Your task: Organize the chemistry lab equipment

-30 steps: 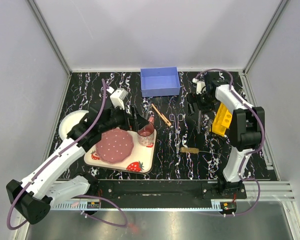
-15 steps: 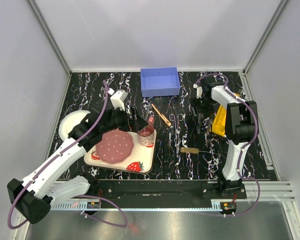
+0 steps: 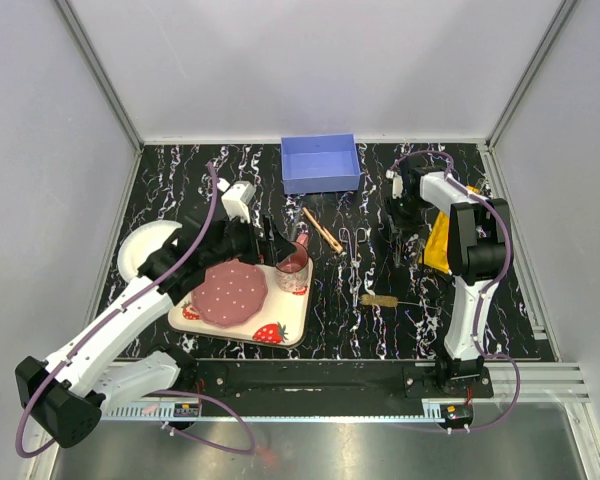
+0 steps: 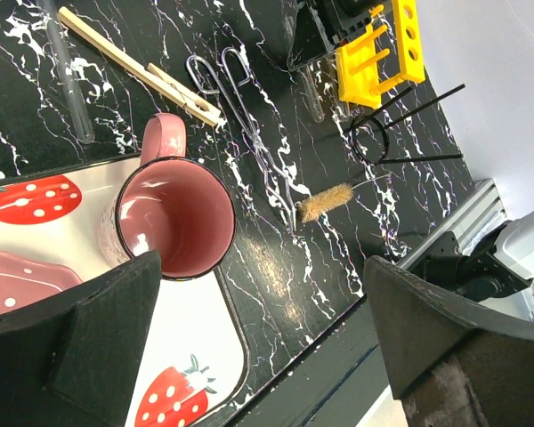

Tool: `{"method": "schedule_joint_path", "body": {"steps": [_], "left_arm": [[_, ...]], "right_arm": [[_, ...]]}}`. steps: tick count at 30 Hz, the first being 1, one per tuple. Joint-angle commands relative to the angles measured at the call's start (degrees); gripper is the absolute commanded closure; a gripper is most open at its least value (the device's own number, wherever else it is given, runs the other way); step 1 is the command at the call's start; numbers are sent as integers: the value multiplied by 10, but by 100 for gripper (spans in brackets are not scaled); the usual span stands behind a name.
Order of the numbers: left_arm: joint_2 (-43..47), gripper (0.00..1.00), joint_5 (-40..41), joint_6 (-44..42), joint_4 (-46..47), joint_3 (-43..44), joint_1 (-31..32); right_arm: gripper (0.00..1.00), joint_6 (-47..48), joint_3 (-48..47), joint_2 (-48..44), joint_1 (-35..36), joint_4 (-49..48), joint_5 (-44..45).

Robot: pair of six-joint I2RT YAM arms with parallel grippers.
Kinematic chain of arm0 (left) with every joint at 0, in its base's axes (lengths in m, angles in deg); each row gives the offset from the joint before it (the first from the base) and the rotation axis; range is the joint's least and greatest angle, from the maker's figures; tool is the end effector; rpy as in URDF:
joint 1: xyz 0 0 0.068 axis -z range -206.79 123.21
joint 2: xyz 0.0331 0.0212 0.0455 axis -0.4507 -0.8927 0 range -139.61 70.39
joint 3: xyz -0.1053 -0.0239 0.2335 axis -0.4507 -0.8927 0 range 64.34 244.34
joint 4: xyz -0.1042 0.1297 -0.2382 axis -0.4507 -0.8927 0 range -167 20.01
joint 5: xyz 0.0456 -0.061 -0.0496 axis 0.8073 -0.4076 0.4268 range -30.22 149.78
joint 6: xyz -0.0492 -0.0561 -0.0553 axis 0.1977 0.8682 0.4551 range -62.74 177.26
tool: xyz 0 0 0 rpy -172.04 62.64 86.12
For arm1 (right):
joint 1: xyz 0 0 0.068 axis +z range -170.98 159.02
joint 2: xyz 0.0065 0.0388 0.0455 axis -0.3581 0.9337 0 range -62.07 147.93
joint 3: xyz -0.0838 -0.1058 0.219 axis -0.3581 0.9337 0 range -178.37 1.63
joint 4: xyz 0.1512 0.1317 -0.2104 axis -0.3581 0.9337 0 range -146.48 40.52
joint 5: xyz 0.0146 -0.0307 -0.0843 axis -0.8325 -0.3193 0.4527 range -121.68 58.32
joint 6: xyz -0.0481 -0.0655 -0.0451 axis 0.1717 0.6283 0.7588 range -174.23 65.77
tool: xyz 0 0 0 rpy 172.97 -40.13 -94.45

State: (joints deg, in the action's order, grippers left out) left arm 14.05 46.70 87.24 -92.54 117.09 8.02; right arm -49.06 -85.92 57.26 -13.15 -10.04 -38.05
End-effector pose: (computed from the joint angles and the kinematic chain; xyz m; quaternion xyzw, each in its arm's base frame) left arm 0.2364 -0.1875 0.2940 0.0957 0.8399 -0.3632 0.3919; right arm 0.4342 0.0691 0.0815 -0.1181 0.9862 0.0576 0.1012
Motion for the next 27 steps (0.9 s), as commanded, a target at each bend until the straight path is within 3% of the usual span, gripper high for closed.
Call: {"method": "schedule_joint_path", "body": {"steps": [1,11,27], "left_arm": [[9,1,-7,11,40,-11,-2],[-5,1,-72,61,111,-38,-2],[-100,1,-168,152,270,-36,6]], "right_arm": [[57,-9,-16,16,2,-10,17],[71,-21,-12,20,1,-17,-18],[78,-68,31,-102,-26,-63,-227]]}}
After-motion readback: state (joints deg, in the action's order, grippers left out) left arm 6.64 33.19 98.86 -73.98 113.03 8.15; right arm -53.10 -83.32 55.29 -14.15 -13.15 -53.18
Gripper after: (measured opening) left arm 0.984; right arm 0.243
